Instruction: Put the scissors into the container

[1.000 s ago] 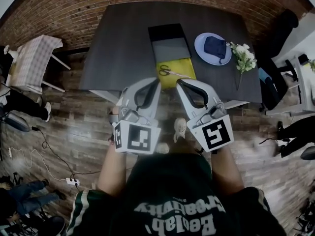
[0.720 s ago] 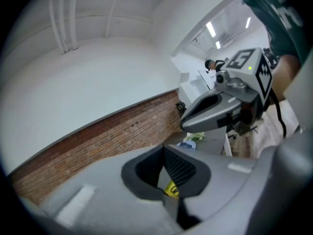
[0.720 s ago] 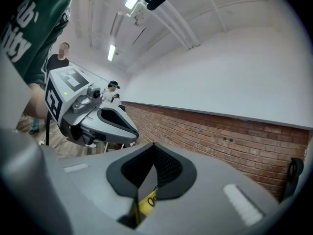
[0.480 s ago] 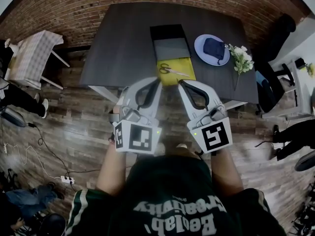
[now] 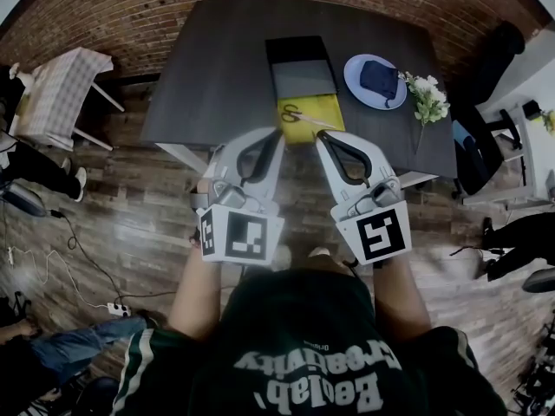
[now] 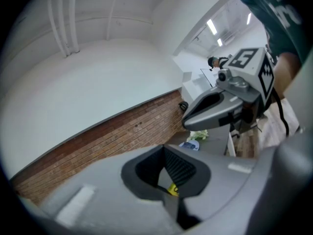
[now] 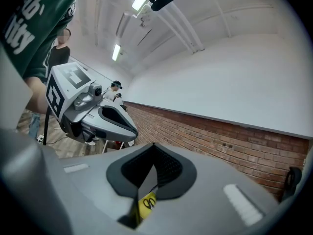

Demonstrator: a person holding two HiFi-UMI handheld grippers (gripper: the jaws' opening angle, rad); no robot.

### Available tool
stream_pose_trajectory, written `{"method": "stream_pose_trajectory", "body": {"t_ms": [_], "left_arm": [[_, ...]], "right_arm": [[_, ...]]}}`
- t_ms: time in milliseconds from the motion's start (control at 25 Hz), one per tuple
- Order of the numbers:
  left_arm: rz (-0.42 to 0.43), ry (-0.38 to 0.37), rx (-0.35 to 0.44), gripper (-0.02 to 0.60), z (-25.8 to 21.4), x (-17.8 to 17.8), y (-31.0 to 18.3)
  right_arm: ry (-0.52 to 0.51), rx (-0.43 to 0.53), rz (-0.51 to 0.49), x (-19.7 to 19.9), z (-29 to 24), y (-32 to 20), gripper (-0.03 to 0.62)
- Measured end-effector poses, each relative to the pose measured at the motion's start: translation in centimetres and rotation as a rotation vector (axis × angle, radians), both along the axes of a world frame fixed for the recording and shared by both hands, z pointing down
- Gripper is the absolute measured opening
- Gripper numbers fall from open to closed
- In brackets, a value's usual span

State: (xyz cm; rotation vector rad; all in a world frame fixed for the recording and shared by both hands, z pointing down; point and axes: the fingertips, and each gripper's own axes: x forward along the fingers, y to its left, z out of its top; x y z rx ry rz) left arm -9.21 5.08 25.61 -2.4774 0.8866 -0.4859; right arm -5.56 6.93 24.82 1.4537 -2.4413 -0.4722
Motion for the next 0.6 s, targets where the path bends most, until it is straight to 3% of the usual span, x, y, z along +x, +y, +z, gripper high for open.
{"method": "stream_pose_trajectory", "body": {"t_ms": [600], "left_arm": [[0.019,-0.010,0.007,0.003,0.1,-0.6,1.0]], "right_arm": [[0.039,-0.011,-0.005,-1.3,0.6,1.3,0.006]]}}
